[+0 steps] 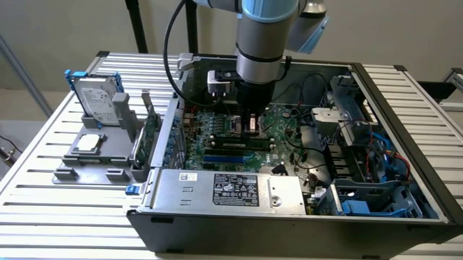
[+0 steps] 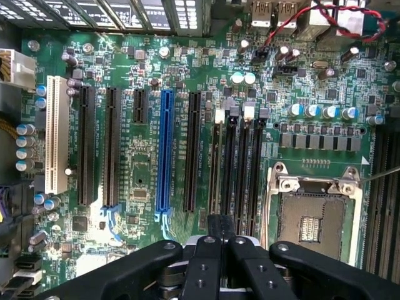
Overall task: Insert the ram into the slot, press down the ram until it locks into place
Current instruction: 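Press down the ram until it locks into place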
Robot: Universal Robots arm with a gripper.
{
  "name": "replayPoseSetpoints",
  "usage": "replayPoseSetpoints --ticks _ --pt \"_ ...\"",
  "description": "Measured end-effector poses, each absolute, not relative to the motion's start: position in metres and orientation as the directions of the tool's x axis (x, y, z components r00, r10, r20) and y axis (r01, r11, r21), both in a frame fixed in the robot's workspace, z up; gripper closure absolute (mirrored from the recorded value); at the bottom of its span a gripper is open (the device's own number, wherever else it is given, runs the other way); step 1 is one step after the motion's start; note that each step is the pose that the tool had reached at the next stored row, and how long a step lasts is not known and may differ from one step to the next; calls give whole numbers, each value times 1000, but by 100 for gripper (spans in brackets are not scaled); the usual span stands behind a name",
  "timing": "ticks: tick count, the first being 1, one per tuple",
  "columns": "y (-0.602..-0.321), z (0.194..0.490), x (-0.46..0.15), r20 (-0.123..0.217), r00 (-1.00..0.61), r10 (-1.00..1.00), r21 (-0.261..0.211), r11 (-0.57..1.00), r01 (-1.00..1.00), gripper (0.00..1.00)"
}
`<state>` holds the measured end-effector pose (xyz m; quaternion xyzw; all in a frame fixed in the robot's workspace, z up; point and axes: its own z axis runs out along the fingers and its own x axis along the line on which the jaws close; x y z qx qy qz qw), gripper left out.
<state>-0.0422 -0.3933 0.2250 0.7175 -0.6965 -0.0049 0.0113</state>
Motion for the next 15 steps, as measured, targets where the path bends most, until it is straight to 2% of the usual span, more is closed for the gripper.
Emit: replayPoseSetpoints --ticks 3,10,15 --pt "-393 227 -42 8 30 -1000 23 -30 -999 89" --pt "-394 256 -39 7 30 -1000 25 -30 -999 89" --pt "-394 258 -39 7 30 -1000 26 -30 -999 89"
